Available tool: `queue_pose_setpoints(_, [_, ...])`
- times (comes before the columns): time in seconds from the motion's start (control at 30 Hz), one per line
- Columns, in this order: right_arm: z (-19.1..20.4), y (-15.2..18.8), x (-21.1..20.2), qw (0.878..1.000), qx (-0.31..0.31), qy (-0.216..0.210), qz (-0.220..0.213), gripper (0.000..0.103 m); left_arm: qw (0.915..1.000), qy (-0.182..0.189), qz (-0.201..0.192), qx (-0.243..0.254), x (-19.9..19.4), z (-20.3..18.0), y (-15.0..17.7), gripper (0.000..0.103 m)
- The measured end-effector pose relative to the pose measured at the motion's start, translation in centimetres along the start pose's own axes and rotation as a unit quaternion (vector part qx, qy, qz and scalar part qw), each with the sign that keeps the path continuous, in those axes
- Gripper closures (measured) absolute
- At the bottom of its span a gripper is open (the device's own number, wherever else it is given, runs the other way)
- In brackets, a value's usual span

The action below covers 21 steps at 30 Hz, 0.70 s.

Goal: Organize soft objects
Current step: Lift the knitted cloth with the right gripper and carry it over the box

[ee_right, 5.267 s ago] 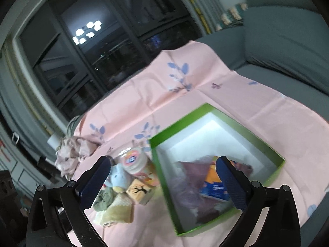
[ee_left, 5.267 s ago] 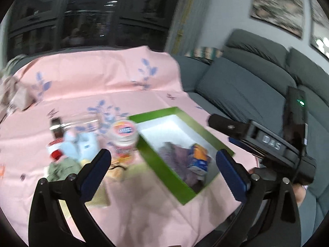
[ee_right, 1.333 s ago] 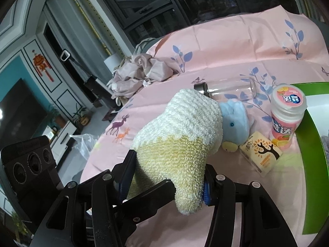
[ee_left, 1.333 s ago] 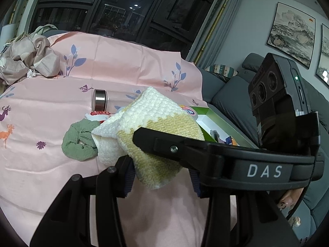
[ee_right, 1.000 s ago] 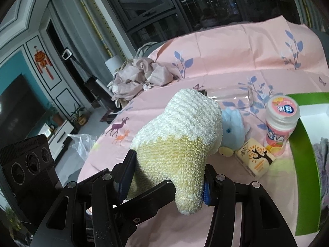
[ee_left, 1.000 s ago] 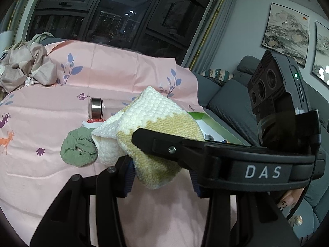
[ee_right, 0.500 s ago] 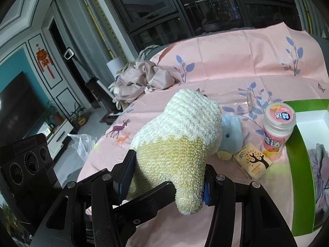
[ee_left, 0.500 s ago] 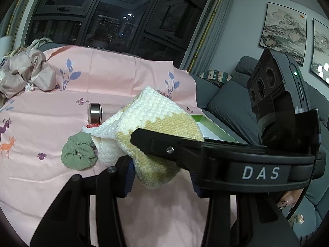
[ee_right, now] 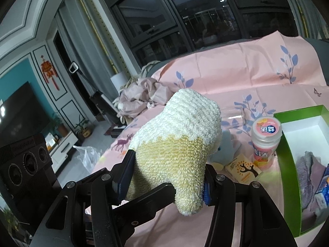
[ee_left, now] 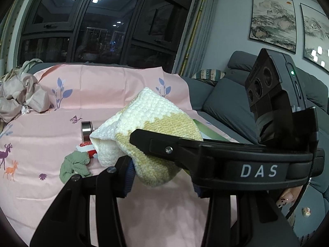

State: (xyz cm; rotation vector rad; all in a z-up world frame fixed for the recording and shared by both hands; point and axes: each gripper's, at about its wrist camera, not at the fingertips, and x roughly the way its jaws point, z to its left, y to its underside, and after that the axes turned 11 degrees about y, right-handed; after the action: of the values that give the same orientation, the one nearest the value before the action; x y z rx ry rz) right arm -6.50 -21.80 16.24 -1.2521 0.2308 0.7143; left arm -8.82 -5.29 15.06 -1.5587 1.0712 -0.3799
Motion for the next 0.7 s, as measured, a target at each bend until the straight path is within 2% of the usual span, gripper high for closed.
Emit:
queue_pose_setpoints(0.33, [-2.1,-0.7,-2.4,0.999,0.020,0.001,-0.035,0.047,0.9992,0.021,-0.007,0.035,1.5,-2.0,-1.3,0.060])
queue_pose_setpoints(0.57, [-4.5,-1.1,-3.7,0.997,0.057,-0.008,-0.053,0.047,0.9975,0.038,-0.012,0.058,3.0,-3.4,-2.2,0.060])
queue_pose_setpoints(0.7, [-5.8,-1.3,-4.5,0.995,0.072,0.002,-0.063,0.047,0.9963,0.053,-0.008,0.068,4.2,-4.1,-2.6,0.060])
